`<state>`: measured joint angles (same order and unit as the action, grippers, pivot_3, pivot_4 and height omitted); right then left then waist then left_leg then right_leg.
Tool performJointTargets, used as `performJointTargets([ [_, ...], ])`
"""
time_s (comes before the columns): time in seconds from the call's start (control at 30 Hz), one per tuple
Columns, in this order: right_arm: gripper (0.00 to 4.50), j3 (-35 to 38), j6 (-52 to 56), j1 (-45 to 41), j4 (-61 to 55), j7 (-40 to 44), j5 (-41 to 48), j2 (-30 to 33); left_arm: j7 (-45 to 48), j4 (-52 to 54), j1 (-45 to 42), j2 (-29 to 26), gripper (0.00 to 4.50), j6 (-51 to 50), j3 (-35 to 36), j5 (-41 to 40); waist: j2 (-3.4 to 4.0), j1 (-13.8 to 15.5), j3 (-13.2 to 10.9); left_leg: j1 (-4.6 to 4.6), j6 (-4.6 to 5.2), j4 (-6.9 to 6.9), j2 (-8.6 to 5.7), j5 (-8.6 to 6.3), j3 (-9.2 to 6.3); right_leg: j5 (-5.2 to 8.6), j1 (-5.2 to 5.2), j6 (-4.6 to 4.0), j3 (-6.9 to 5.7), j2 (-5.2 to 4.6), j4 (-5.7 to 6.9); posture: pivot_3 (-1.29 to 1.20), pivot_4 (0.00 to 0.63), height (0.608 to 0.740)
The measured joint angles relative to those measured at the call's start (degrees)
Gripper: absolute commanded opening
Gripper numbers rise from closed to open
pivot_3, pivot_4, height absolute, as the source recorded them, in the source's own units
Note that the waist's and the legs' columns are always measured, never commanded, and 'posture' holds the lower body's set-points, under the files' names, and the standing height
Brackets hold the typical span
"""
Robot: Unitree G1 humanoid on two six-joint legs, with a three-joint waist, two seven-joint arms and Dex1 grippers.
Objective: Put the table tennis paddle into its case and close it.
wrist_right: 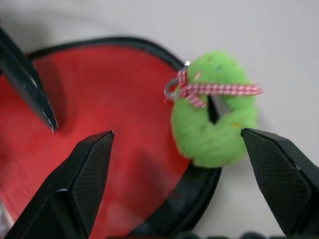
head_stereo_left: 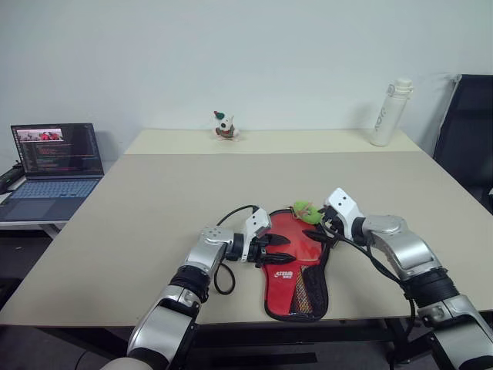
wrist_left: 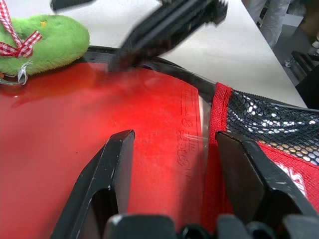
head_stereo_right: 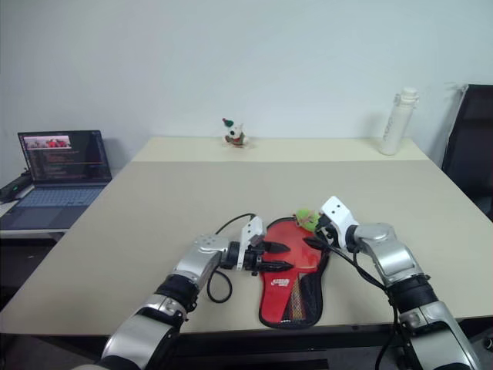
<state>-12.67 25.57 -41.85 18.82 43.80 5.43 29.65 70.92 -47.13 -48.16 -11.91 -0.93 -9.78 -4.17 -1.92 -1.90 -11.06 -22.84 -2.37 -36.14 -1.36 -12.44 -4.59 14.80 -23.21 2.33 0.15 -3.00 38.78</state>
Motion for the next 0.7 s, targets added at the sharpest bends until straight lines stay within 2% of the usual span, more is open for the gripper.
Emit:
performJointTargets([
  [0.2,4.50,-0.44,-6.39,-3.97,8.97,-0.56,-4.12,-2.27,-0.25,0.01,0.02,0.00,2.79,0.02,-0.01,0.04,0.00,0.02,0.00,0.02,0.00,0.00,0.01,0.00,-0.01,0.00,0.00,-0.01,0.00,0.01,0.05,0.00,0.150,0.740],
  [0.27,4.12,-0.44,-7.68,-4.41,11.16,-0.96,-4.85,-2.91,-0.27,0.01,0.02,0.00,2.83,0.07,-0.02,0.05,0.00,0.02,0.00,0.02,0.00,0.00,0.01,0.00,0.00,-0.01,0.00,-0.01,0.00,0.01,0.04,0.00,0.150,0.740],
  [0.33,3.59,-0.42,-8.76,-4.47,12.73,-1.38,-5.54,-3.51,-0.32,0.01,0.02,0.06,2.83,0.15,-0.02,0.11,0.00,0.01,0.00,0.02,0.00,0.01,0.01,0.00,0.00,-0.01,0.00,-0.02,0.01,0.01,0.04,0.00,0.150,0.740],
  [0.6,0.83,0.25,-9.83,-5.01,14.85,-2.50,-6.49,-4.61,-0.44,-0.09,0.01,0.66,2.83,1.16,-0.31,0.84,0.01,0.03,0.00,0.02,0.00,-0.01,0.00,0.00,0.00,-0.01,0.00,-0.02,0.03,0.00,0.07,0.00,0.150,0.740],
  [0.7,0.01,0.39,-9.88,-5.49,14.84,-2.73,-6.48,-4.82,-0.46,-0.41,-0.01,0.86,2.83,1.63,-0.70,1.12,0.01,0.03,0.01,0.03,0.00,-0.02,-0.01,0.00,0.00,-0.02,0.00,-0.03,0.04,0.00,0.07,0.00,0.150,0.740],
])
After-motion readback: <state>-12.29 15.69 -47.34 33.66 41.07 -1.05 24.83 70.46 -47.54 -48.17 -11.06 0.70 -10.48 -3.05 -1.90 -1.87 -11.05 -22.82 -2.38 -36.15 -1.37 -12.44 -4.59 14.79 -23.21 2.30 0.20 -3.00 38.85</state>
